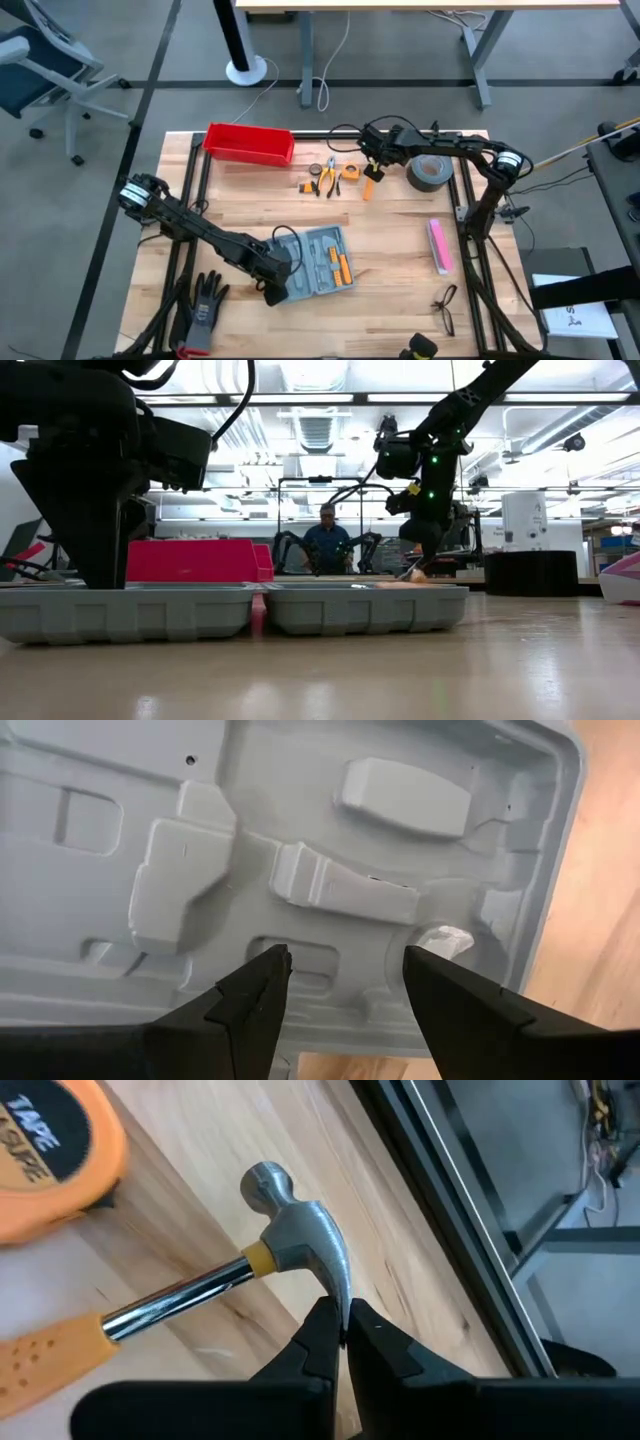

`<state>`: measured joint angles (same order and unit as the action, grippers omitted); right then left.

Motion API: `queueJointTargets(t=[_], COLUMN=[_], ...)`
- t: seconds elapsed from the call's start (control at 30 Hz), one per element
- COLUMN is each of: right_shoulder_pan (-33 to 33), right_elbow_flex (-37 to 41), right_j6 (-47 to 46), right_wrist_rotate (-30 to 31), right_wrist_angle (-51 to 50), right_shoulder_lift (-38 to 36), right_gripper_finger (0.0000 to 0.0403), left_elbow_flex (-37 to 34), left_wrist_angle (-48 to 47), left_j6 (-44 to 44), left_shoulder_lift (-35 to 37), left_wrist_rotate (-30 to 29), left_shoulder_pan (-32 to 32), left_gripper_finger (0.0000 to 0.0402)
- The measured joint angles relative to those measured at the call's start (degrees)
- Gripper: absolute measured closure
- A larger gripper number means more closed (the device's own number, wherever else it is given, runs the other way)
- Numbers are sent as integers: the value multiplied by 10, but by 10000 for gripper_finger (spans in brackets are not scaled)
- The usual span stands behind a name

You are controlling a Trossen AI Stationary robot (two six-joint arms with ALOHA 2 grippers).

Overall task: Prefit tool cases
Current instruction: Remove the hammer from the gray toolbox, then remove the screwdriver bit holder handle from the gray toolbox

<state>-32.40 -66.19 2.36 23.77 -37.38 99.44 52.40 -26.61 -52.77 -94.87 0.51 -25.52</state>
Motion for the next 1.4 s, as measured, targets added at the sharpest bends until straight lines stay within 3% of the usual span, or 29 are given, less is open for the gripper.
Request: queueJointTargets(t=[0.3,0.5,0.77,1.17,1.4], right_shoulder_pan=[1,39,156,359,424], right_elbow_flex=[0,0,0,0,-1], right_j6=[2,9,5,-73,-100], right_wrist_rotate=[3,-15,-107,-121,-126], right_wrist_angle=[3,1,-17,26,95], right_shoulder_lift=[-1,-37,-93,-84,-66], right_gripper_finger=[319,285,297,301,283], left_elbow_flex=[0,0,0,0,0], left_wrist_angle=[0,-1,-9,-41,-60], left_j6=[0,7,77,95,130], left_shoulder_lift=[0,0,0,0,1], left_wrist_rotate=[0,0,0,0,-5], left_shoulder_pan=[0,0,0,1,1], left_gripper_finger=[196,196,196,196,196])
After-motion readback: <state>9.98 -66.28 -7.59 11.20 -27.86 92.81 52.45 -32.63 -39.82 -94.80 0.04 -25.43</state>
